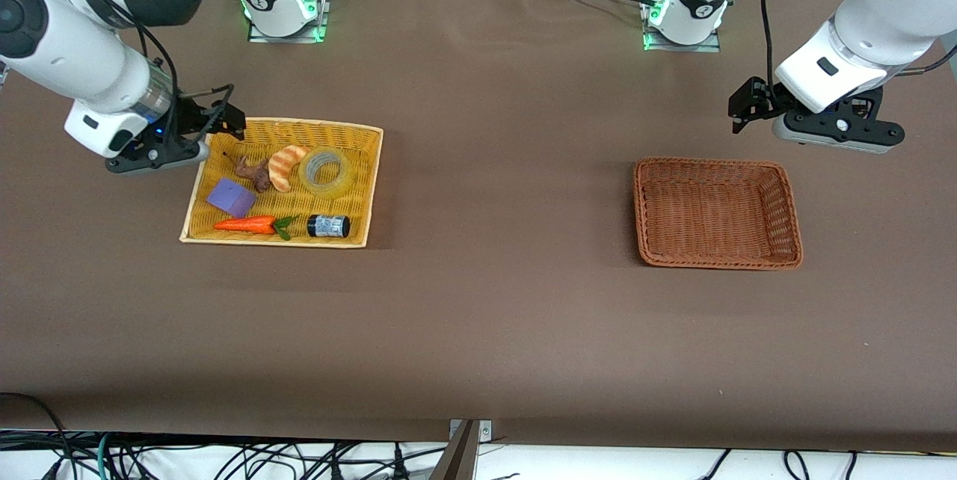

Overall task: Transfer tape with both arms
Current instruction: 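Reach the right gripper down to the clear tape roll in the tray, then grasp the tape roll with the right gripper and carry it out, then set the tape roll on the table and withdraw the right gripper, then reach the left gripper to the tape roll on the table, then grasp the tape roll with the left gripper and carry it to the basket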

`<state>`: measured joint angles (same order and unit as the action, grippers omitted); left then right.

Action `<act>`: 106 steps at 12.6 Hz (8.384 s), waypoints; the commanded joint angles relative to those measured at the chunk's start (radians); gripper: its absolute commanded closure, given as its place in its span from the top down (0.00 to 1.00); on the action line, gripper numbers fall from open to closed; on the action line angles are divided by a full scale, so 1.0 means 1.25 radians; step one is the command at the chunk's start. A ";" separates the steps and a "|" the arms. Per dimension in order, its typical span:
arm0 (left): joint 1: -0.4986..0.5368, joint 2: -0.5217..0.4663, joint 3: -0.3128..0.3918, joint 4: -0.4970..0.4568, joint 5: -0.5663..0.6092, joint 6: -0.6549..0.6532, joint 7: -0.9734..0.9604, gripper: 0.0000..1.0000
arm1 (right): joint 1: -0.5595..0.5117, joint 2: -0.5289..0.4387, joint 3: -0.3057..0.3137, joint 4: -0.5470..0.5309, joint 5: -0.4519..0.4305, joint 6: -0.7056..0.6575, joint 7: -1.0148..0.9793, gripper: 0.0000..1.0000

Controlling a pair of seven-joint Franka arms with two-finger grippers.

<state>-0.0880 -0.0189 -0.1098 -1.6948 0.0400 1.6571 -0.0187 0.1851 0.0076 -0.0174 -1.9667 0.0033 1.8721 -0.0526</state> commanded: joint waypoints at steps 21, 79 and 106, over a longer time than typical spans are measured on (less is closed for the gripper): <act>-0.006 0.040 -0.004 0.072 -0.014 -0.049 -0.007 1.00 | -0.001 0.155 0.106 -0.301 -0.004 0.472 0.156 0.00; -0.067 0.300 -0.207 -0.023 -0.101 0.206 -0.011 1.00 | -0.017 -0.024 0.051 0.104 0.012 -0.145 -0.049 1.00; 0.015 0.311 -0.209 -0.063 0.123 0.106 -0.078 0.00 | -0.017 -0.021 0.011 0.141 -0.003 -0.154 -0.044 1.00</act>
<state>-0.1676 0.4130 -0.3556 -1.8124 0.1777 1.9011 -0.2216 0.1655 -0.0084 -0.0042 -1.7863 0.0019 1.6893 -0.0993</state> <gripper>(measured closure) 0.775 0.000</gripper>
